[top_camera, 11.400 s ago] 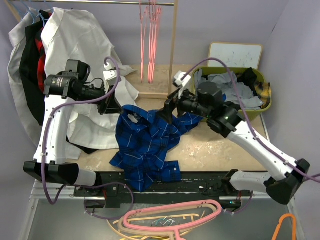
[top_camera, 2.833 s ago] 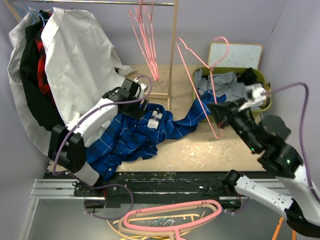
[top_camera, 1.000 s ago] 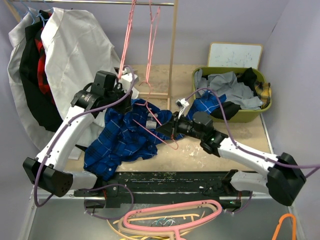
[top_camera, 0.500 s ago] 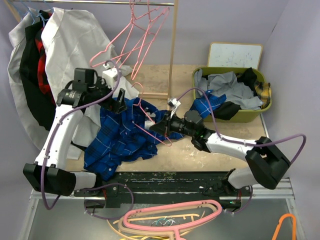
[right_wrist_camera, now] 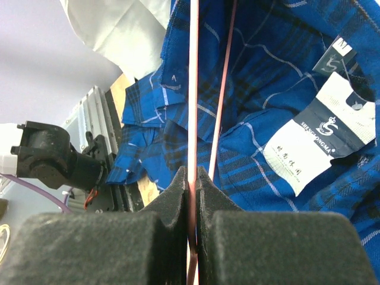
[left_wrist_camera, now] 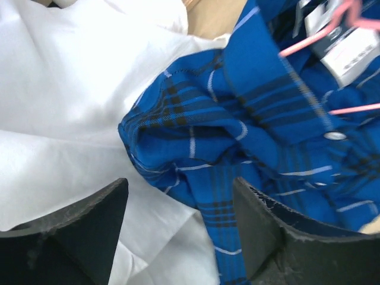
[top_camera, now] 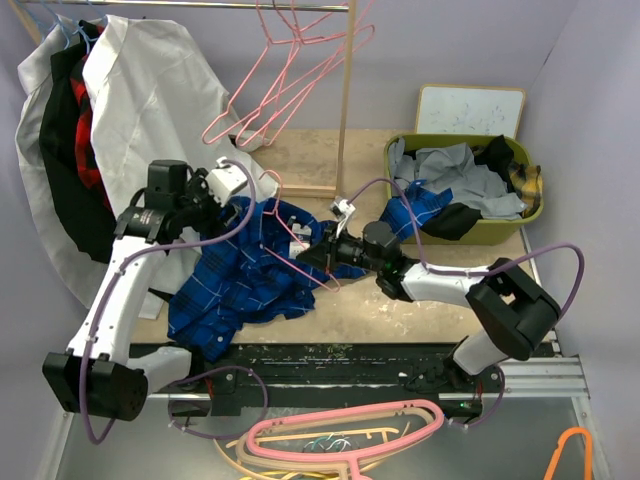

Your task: Place the shirt on the hanger

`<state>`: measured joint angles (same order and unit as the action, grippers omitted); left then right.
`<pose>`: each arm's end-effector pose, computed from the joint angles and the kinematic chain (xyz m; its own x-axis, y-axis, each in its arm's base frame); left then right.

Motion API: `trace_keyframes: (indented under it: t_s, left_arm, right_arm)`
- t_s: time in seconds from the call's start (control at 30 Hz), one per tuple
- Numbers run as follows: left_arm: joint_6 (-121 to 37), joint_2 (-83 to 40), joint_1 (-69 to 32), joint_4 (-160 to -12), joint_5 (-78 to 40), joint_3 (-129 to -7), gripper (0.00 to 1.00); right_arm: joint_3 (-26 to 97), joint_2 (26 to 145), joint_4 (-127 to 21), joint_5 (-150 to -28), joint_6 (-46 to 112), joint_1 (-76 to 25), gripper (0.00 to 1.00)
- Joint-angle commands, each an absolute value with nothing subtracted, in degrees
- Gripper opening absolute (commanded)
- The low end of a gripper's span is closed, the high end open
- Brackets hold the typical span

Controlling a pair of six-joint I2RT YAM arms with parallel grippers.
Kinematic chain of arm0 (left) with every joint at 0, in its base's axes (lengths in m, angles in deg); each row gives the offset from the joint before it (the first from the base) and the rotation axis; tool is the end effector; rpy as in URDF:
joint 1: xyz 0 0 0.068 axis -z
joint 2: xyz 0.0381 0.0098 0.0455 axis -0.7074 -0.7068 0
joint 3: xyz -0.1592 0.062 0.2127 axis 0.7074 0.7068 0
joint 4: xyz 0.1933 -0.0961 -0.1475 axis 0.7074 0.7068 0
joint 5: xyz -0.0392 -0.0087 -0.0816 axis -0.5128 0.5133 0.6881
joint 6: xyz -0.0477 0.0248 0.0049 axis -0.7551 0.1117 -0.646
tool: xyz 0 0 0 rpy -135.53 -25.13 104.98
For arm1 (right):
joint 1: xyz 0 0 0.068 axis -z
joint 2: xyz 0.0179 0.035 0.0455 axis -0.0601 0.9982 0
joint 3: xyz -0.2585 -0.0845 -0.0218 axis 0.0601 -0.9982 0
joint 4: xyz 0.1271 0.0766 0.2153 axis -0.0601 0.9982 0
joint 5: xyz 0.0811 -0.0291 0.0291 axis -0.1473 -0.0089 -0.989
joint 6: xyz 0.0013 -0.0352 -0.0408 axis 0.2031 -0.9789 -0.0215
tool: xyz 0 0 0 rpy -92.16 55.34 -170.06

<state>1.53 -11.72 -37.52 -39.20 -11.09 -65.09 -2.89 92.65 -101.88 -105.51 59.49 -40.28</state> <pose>0.2291 -0.0400 0.3588 -0.3738 0.5643 -0.7361 0.6261 0.7391 0.2486 0.2202 0.2305 0.2217 -0.5294 0.1873 -0.8274 -0.7582 0.3332 0.5605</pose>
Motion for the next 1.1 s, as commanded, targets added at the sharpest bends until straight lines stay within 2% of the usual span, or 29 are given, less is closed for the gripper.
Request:
trace_keyframes:
  t_s: [0.0,0.1,0.2,0.27,0.3,0.33,0.53,0.57,0.6,0.63,0.67,0.73,0.8,0.83,0.97,1.07]
  left_arm:
    - [7.1,-13.5,-37.6,-50.7,-16.5,-62.1,0.65]
    - [7.3,-16.3,-37.6,-54.0,-18.1,-61.8,0.54]
    - [7.8,-19.7,-37.7,-57.6,-21.1,-62.2,0.3]
    - [7.6,-22.1,-37.7,-60.7,-24.3,-62.5,0.08]
    - [7.4,-23.3,-37.9,-61.6,-25.6,-63.0,0.04]
    - [7.0,-24.7,-38.0,-62.5,-27.0,-63.7,0.0]
    - [4.4,-28.8,-38.4,-62.3,-28.0,-68.5,0.0]
    - [4.1,-28.8,-38.5,-62.4,-28.1,-69.0,0.03]
    - [3.4,-29.0,-38.4,-61.4,-28.0,-70.0,0.15]
    - [2.3,-29.1,-38.4,-59.0,-27.4,-72.1,0.33]
    - [0.6,-29.2,-38.4,-55.5,-26.5,-74.3,0.46]
    - [-2.5,-28.5,-38.4,-48.6,-24.1,-78.8,0.65]
    - [-5.2,-26.2,-38.4,-44.8,-22.4,-80.9,0.97]
    - [-6.3,-24.7,-38.4,-42.9,-21.4,-81.7,1.0]
    - [-12.9,-20.5,-38.4,-35.2,-20.1,-84.7,1.0]
    - [-12.8,-18.6,-38.4,-28.9,-10.9,-86.5,1.0]
  right_arm:
    - [-4.2,90.5,-110.1,-107.8,58.6,-39.6,0.0]
    - [-5.8,89.2,-112.2,-107.9,60.0,-39.0,0.0]
    - [-6.5,88.2,-113.3,-108.6,61.0,-38.6,0.0]
    - [-6.6,88.0,-114.1,-109.6,61.7,-38.3,0.0]
    - [-6.7,87.8,-114.9,-110.3,62.3,-38.2,0.0]
    - [-6.8,87.8,-115.7,-110.7,62.9,-38.1,0.0]
    - [-6.2,88.4,-119.0,-112.9,65.8,-37.6,0.0]
    - [-6.0,88.9,-119.6,-113.0,66.1,-37.6,0.0]
    - [-5.9,89.6,-120.3,-112.9,66.3,-37.5,0.0]
    - [-5.8,90.3,-121.0,-112.8,66.6,-37.5,0.0]
    - [-5.7,90.9,-121.3,-112.2,66.7,-37.6,0.0]
    - [-5.9,91.8,-121.6,-110.3,66.7,-37.6,0.0]
    - [-5.9,92.5,-121.6,-108.7,66.6,-37.5,0.0]
    - [-5.8,92.9,-121.4,-108.2,66.6,-37.5,0.0]
    - [-5.7,94.3,-121.3,-106.1,66.3,-37.5,0.0]
    - [-5.8,95.1,-121.8,-105.5,66.4,-37.5,0.0]
